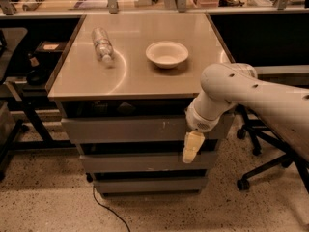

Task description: Open top drawer

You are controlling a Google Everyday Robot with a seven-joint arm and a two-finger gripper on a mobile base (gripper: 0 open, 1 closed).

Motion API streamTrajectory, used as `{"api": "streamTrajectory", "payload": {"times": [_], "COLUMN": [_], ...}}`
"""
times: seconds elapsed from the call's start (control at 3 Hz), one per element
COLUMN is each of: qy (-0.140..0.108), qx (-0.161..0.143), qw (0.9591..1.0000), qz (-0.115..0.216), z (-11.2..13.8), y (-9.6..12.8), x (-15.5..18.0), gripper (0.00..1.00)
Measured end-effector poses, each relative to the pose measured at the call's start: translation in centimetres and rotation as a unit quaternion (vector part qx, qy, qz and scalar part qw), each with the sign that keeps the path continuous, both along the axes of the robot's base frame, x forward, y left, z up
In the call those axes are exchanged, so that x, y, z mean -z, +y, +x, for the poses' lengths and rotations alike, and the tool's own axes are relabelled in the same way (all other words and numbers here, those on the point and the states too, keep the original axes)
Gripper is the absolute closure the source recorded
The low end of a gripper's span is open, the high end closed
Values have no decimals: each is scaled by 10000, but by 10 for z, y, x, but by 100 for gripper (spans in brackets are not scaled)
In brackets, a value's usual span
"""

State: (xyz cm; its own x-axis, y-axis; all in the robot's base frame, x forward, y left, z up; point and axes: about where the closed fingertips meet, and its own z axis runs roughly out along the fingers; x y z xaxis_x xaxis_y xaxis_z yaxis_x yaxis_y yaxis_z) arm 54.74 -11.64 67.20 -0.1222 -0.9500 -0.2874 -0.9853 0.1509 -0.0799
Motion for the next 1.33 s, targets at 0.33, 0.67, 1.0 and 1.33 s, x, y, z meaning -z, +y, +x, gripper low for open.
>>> {"api": "streamTrajectory", "payload": {"times": [0.33,0.67,1.0,1.33], "qy": [-25,31,294,379], "qx": [-38,-68,-99,-124], "qw": [10000,9999,9990,9982], "qz": [-51,-105,-311,-442], "z": [8,7,-9,-18], "y": [1,0,-7,-14], "x": [6,13,24,25], "gripper": [0,0,0,0]}}
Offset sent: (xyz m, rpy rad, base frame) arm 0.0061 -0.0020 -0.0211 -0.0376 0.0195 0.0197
